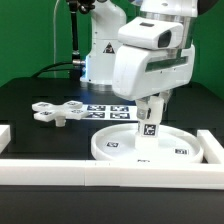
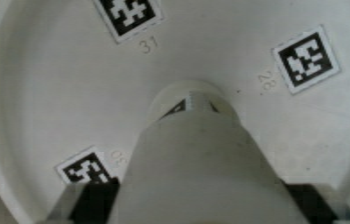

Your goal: Assemble round table

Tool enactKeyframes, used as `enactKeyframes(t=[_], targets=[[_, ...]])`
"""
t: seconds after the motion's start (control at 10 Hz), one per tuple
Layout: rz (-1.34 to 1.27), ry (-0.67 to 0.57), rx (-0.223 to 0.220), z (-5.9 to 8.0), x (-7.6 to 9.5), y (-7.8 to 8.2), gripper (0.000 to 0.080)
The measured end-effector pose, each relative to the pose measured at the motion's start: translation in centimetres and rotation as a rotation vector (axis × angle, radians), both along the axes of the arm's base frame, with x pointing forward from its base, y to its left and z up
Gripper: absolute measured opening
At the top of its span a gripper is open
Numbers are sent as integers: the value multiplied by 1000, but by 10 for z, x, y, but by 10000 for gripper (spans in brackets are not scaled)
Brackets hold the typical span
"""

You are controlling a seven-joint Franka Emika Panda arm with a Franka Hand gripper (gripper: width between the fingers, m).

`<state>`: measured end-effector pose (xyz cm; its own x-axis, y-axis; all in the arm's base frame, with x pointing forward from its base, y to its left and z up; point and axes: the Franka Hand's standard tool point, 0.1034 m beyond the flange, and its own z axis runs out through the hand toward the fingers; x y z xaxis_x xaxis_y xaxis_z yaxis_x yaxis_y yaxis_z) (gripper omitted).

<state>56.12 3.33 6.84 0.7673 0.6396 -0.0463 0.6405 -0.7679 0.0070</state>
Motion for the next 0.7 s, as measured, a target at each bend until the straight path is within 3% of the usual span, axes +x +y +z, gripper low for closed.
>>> enactKeyframes(t=[0.4, 0.7], targets=[[-436, -1, 54, -2, -1, -5, 409], [-650, 1, 49, -2, -2, 3, 409]])
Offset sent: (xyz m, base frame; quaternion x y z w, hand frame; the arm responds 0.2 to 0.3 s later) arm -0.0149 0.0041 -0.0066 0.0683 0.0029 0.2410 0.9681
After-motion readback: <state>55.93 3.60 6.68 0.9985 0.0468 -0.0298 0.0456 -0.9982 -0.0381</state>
